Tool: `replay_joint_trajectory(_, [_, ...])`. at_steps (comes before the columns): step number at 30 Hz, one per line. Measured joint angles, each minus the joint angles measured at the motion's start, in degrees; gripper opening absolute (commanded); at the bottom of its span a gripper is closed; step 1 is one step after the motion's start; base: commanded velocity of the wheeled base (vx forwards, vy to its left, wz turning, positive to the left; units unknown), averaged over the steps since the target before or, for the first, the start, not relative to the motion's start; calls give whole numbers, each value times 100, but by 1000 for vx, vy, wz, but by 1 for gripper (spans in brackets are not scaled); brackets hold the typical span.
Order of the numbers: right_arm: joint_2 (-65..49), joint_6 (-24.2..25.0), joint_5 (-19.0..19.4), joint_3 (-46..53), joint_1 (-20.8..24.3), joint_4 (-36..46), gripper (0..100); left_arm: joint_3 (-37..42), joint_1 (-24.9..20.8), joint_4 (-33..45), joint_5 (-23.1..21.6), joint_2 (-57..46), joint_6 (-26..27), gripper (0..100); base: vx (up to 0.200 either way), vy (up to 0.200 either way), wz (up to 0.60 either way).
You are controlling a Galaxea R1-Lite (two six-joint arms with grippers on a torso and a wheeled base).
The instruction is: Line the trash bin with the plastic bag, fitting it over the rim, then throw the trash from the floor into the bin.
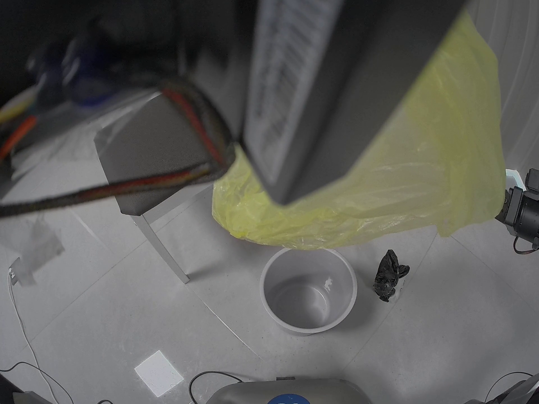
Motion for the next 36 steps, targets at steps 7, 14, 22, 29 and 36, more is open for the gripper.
replay_joint_trajectory(7, [84, 372, 417, 4, -2, -13, 100, 0, -11, 0, -2, -16, -6, 0, 0, 0, 0])
replay_joint_trajectory(14, [174, 383, 433, 4, -30, -16, 100, 0, -17, 0, -5, -46, -20, 0, 0, 0, 0])
replay_joint_trajectory(22, [265, 383, 633, 24, -37, -18, 100, 0, -67, -9, -13, -57, -28, 0, 0, 0, 0])
replay_joint_trajectory(29, [304, 394, 720, 46, -37, -18, 100, -4, -85, -13, -11, -57, -28, 0, 0, 0, 0])
replay_joint_trajectory(36, [345, 394, 926, 74, -30, -21, 100, 0, -85, -13, -9, -57, -28, 0, 0, 0, 0])
